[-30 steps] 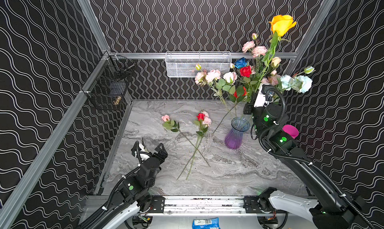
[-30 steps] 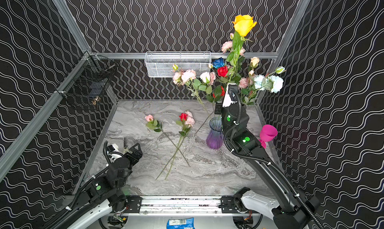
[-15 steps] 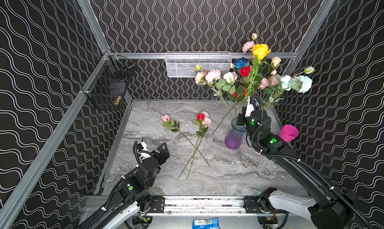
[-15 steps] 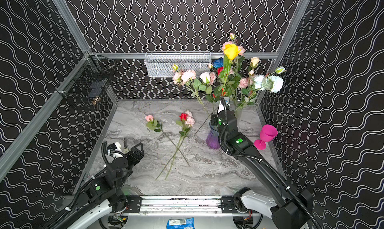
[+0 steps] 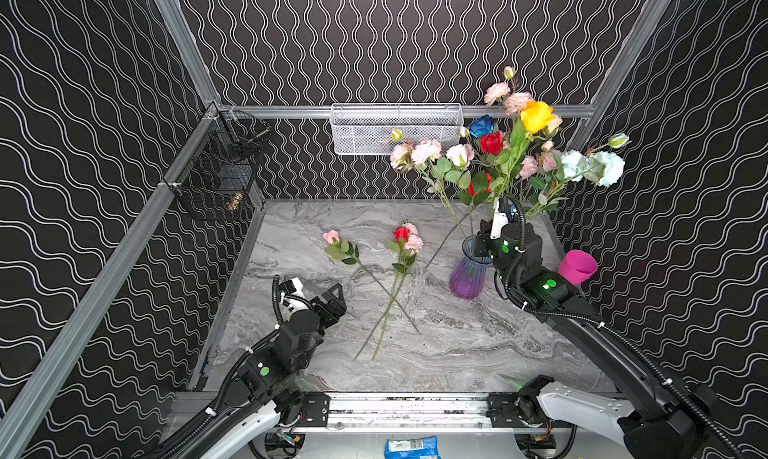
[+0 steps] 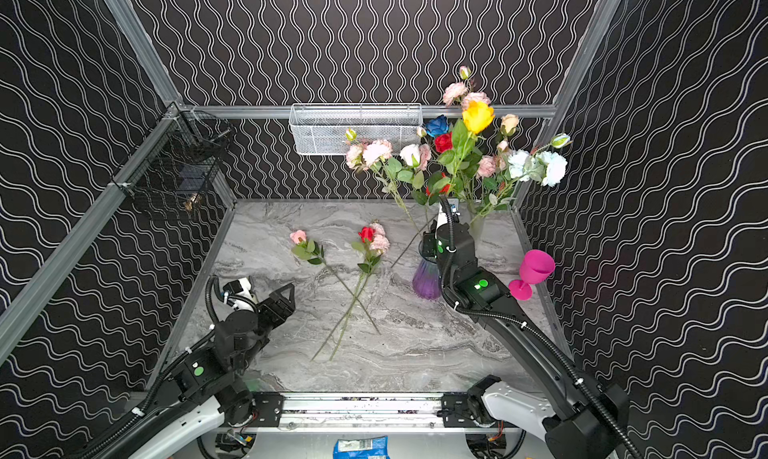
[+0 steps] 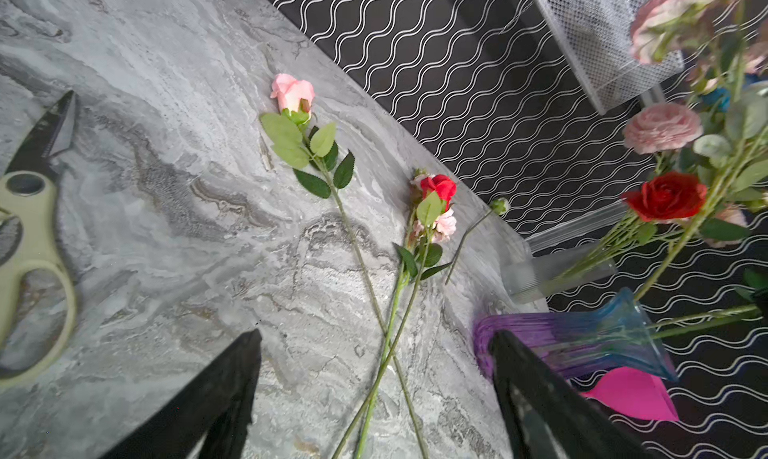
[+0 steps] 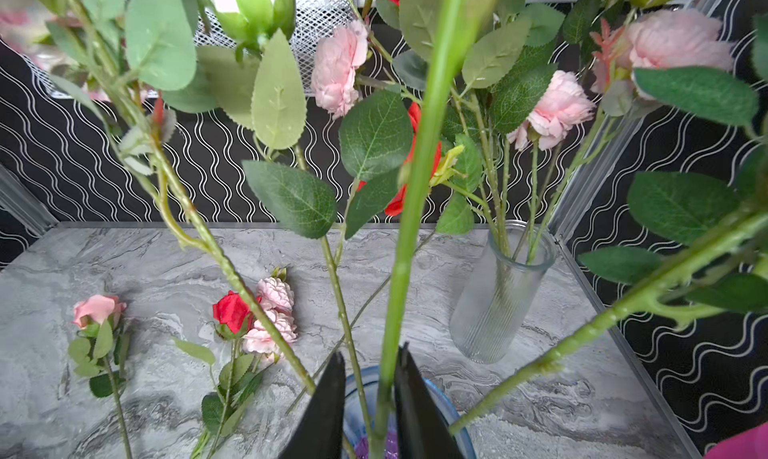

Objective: Arrange the flowers into the vase
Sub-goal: 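Open the right gripper to release the yellow rose in the vase, then reach the left gripper to the pink rose on the table and grasp its stem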

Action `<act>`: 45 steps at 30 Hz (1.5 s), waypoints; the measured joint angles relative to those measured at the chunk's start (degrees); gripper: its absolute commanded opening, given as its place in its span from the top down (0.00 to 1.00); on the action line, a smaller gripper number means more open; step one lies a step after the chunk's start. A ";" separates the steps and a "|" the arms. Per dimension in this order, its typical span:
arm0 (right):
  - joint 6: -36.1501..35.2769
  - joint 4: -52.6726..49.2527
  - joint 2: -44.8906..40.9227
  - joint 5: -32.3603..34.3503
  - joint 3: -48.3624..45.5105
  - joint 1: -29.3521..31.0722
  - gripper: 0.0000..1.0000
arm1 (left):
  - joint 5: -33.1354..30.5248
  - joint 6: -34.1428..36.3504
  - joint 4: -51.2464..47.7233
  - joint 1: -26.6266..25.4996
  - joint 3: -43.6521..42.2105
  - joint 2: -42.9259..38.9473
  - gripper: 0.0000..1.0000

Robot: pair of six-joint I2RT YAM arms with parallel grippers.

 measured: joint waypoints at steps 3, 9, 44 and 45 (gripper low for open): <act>-0.02 -0.07 0.42 -0.85 0.44 0.00 0.73 | 0.09 0.85 -0.04 0.00 0.20 0.15 0.12; -0.07 -1.49 1.88 -2.62 1.38 0.07 0.72 | 0.28 0.83 -0.04 0.00 0.17 0.79 0.12; -1.09 -8.50 -0.61 -8.13 11.50 21.31 0.62 | 21.66 3.76 11.78 15.04 7.43 34.80 0.15; -1.09 -8.50 -0.61 -7.89 11.17 21.68 0.62 | 21.62 3.56 12.74 15.52 7.54 36.17 0.16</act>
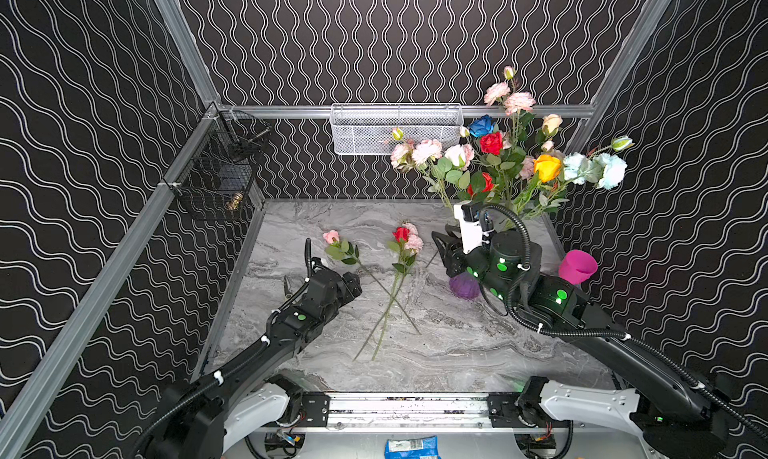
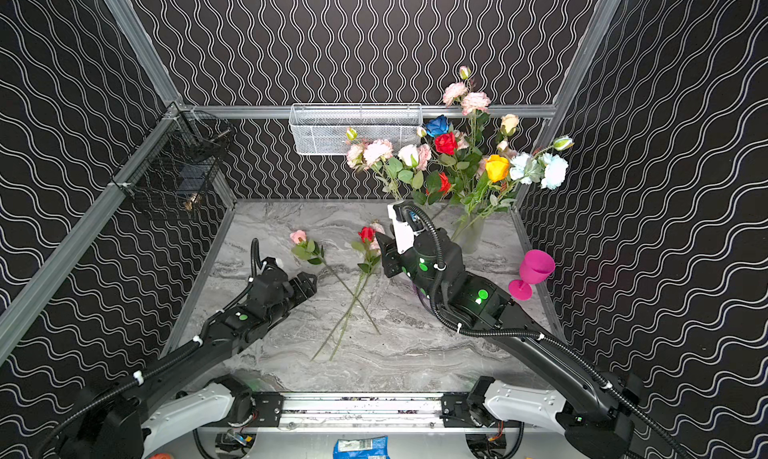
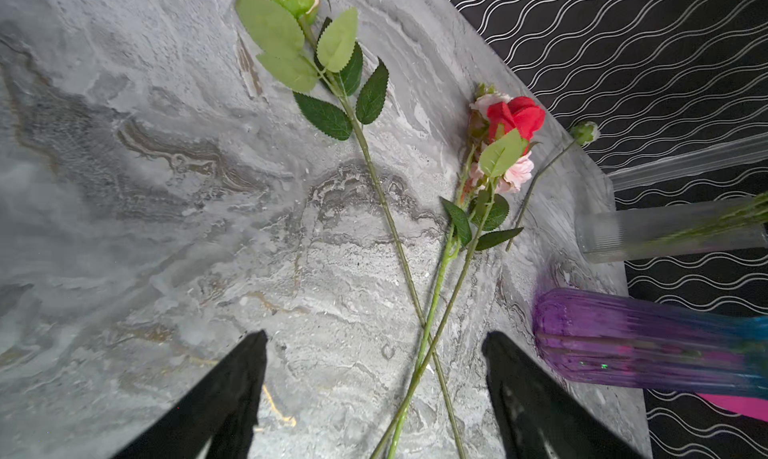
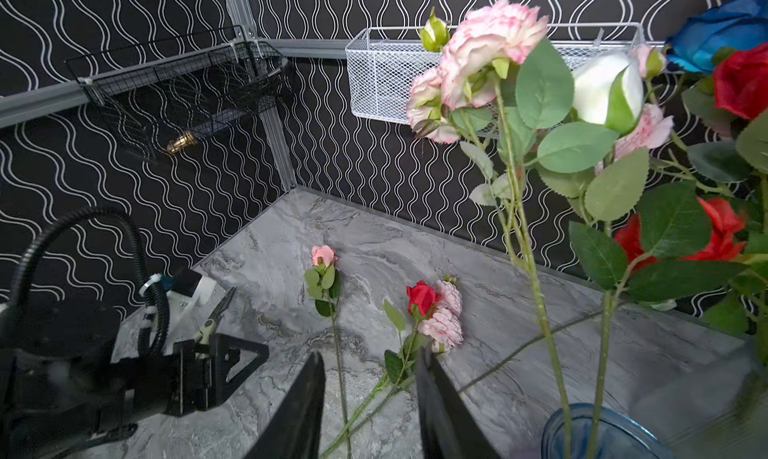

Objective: Arrange the flowers into the vase
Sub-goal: 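Reach the left gripper to the pink rose on the table and grasp its stem, then lift the pink rose with the left gripper while the right moves toward it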

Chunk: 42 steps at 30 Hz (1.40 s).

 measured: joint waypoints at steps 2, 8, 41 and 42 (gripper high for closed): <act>0.04 -0.07 0.37 0.72 -0.59 0.76 0.61 | -0.17 -0.98 0.79 1.03 1.46 3.87 0.17; 1.77 -0.02 -1.49 2.73 -4.11 2.67 0.60 | -0.66 0.35 0.11 2.01 14.40 18.84 0.24; 4.61 2.58 -6.14 2.62 -10.67 2.78 0.60 | 5.99 5.11 17.62 8.55 17.38 40.87 0.93; 4.79 2.62 -6.03 2.05 -10.69 2.78 0.60 | 6.12 5.11 17.75 8.85 16.63 39.30 0.93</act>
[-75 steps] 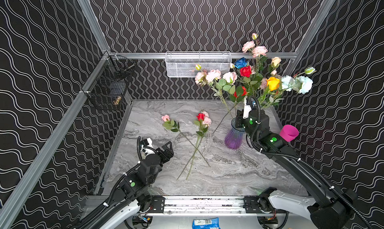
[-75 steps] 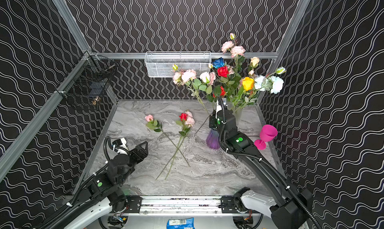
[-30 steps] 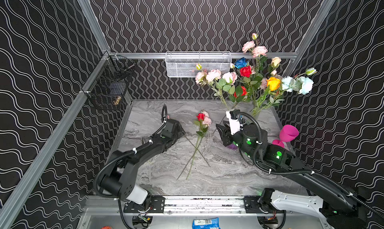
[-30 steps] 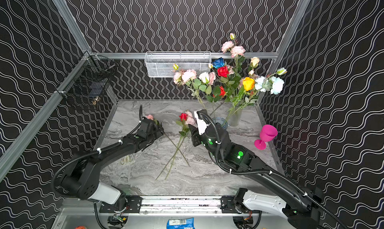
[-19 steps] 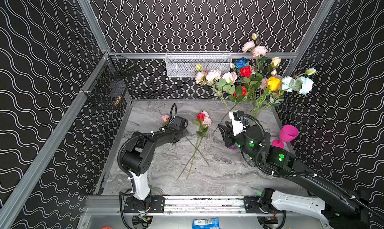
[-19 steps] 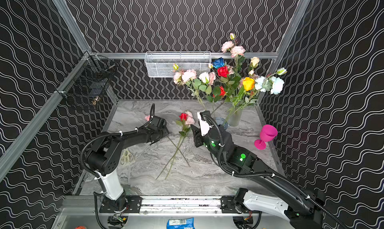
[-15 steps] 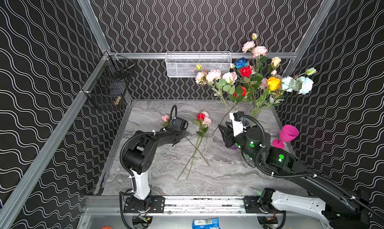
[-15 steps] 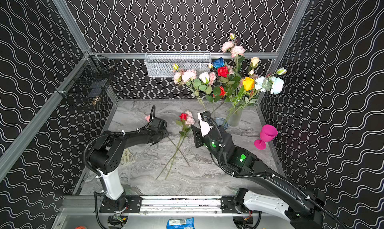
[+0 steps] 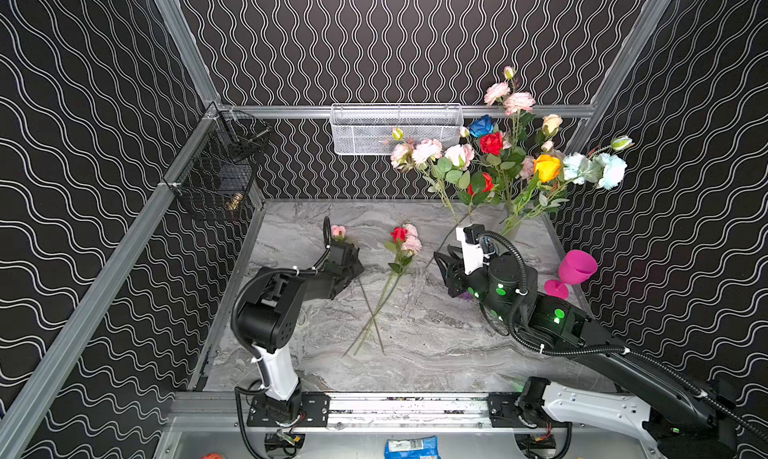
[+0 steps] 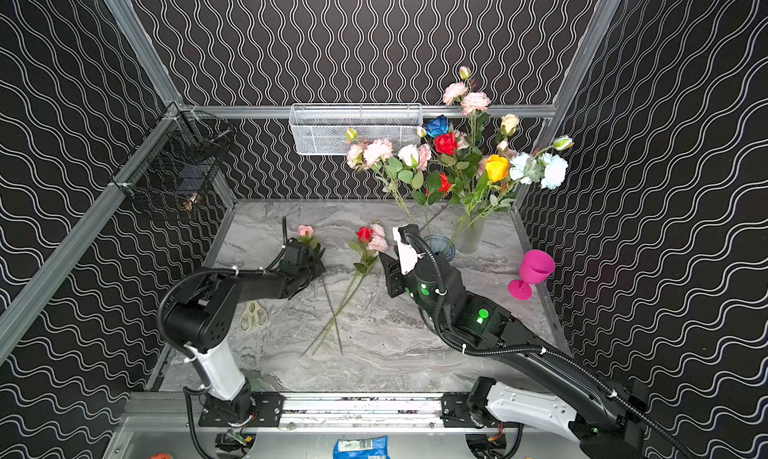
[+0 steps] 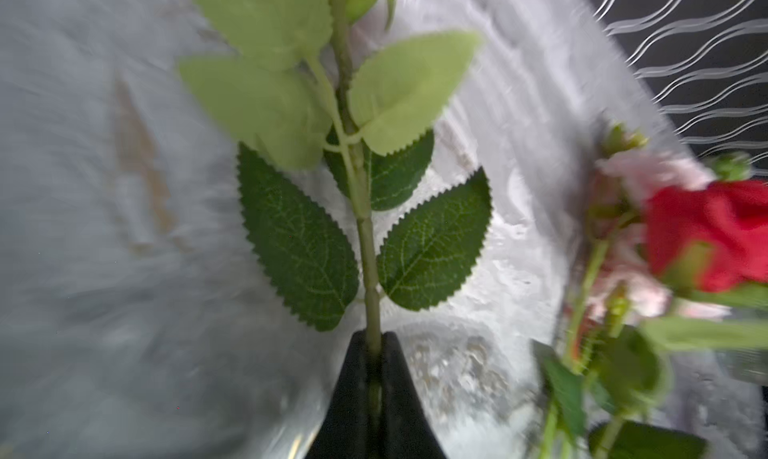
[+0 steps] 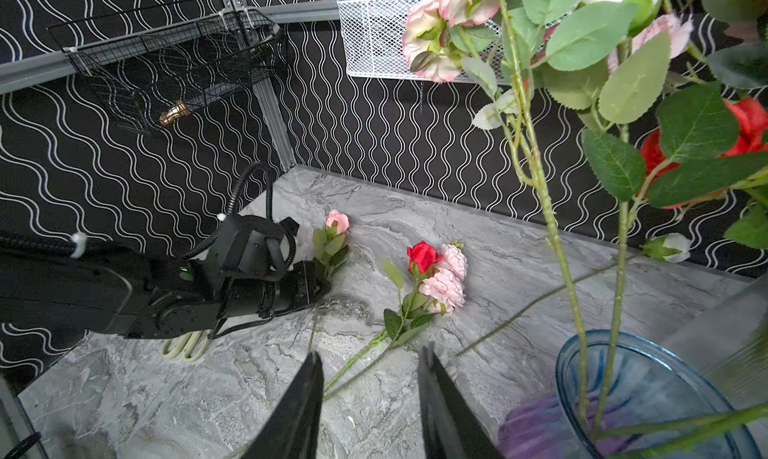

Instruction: Arrange the flowers into the vase

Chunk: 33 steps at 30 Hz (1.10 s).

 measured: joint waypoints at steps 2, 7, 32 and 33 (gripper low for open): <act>0.17 0.33 0.35 -0.28 0.00 0.00 0.60 | 1.16 -0.39 0.55 0.44 -1.75 -3.48 0.93; 0.83 0.44 1.38 -1.77 0.72 0.07 0.60 | 3.76 -1.68 0.39 0.94 -4.94 -12.98 0.91; 3.23 2.82 10.51 -15.91 5.90 0.81 0.47 | 3.04 11.80 -11.23 0.98 1.51 -40.96 0.92; 3.52 2.91 11.72 -17.44 6.58 1.11 0.46 | 4.68 11.28 -7.87 0.98 -1.62 -43.58 0.93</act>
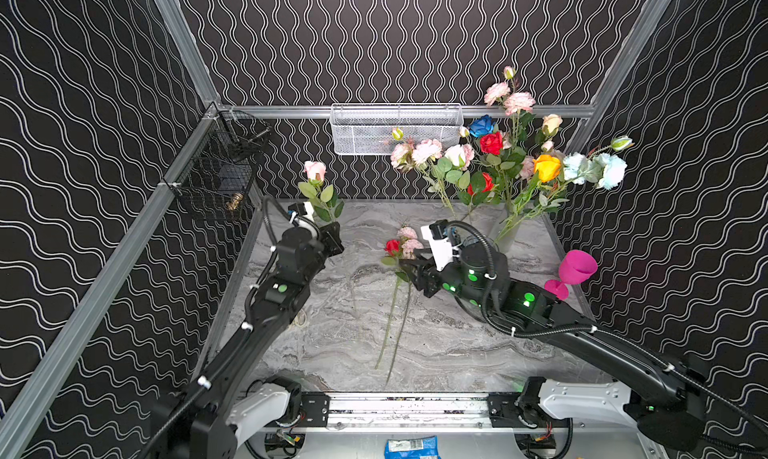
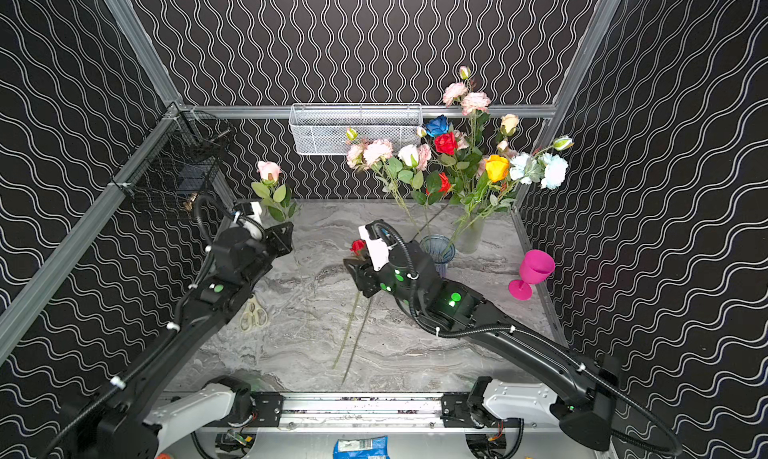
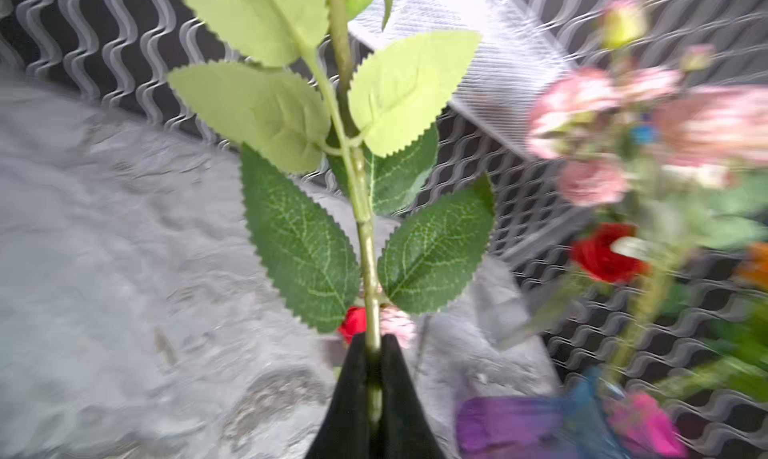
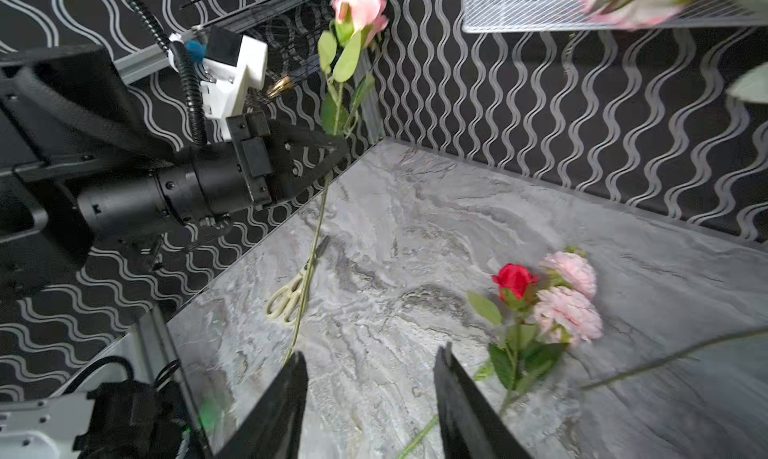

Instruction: Arrange the flowers into the vase

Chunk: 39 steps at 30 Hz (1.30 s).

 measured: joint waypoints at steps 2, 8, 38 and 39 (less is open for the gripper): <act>0.42 0.15 2.45 -2.54 1.75 0.87 0.43 | 2.73 -2.32 7.69 0.00 -6.10 -4.31 0.95; 0.72 1.29 10.34 -9.68 7.96 3.61 0.40 | 7.45 -9.75 27.67 0.00 -21.20 -13.18 1.00; 3.21 5.97 22.99 -16.20 13.90 4.52 0.99 | 15.19 -29.20 56.63 0.35 -28.00 -8.72 1.00; 3.21 6.12 22.88 -16.17 13.79 4.66 0.99 | 15.23 -29.18 56.19 0.35 -28.00 -9.35 1.00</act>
